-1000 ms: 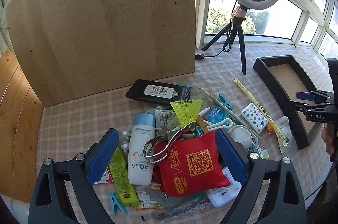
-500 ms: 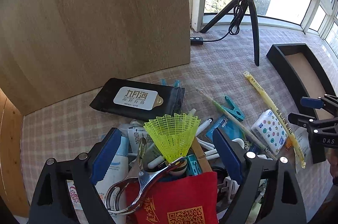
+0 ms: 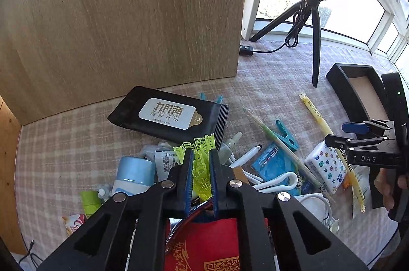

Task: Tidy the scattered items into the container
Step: 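Grasp the yellow shuttlecock with the left gripper while the right gripper grasps the yellow straw tube, then carry the shuttlecock and straw tube into the black tray and open both grippers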

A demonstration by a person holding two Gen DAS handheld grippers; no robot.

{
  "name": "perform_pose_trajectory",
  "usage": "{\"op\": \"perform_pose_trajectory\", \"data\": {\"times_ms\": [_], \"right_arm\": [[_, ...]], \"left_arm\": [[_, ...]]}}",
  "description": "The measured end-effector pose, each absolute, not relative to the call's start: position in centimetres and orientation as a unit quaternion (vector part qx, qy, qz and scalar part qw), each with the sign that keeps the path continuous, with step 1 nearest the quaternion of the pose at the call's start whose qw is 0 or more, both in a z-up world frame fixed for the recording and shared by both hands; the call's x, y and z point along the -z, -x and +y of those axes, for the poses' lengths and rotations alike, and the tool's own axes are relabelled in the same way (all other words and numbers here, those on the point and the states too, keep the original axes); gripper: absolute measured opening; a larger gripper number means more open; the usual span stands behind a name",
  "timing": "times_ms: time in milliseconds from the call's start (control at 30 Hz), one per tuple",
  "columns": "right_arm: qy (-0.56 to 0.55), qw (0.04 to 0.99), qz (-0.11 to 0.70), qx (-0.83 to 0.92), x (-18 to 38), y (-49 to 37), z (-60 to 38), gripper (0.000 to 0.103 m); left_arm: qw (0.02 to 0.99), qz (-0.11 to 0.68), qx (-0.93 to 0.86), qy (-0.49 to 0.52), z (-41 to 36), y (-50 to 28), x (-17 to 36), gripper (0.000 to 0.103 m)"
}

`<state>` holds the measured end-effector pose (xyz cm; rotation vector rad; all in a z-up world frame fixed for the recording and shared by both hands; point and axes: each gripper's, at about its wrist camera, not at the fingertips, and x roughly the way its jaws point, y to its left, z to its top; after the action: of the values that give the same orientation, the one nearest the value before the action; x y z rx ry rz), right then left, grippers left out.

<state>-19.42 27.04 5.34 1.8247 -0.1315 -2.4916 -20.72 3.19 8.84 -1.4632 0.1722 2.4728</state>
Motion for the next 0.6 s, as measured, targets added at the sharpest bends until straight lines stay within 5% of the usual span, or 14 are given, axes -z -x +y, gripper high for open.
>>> {"op": "perform_pose_trajectory", "data": {"times_ms": [200, 433, 467, 533, 600], "right_arm": [[-0.592, 0.033, -0.110, 0.798, -5.6, 20.0, 29.0, 0.052], [-0.612, 0.034, -0.067, 0.787, -4.5, 20.8, 28.3, 0.046], [-0.611, 0.037, -0.060, 0.789, -4.5, 21.0, 28.1, 0.043], [-0.612, 0.044, -0.066, 0.787, -4.5, 21.0, 28.0, 0.013], [-0.613, 0.060, -0.092, 0.783, -4.6, 20.9, 28.2, 0.011]], "left_arm": [[0.132, 0.052, -0.855, 0.499, 3.2, 20.6, -9.4, 0.010], [0.126, 0.051, -0.858, 0.496, 3.2, 20.8, -9.6, 0.010], [0.126, 0.050, -0.858, 0.495, 3.3, 20.8, -9.7, 0.010], [0.127, 0.051, -0.859, 0.493, 3.4, 20.8, -9.9, 0.009], [0.128, 0.052, -0.861, 0.489, 3.4, 20.7, -10.2, 0.009]]}}
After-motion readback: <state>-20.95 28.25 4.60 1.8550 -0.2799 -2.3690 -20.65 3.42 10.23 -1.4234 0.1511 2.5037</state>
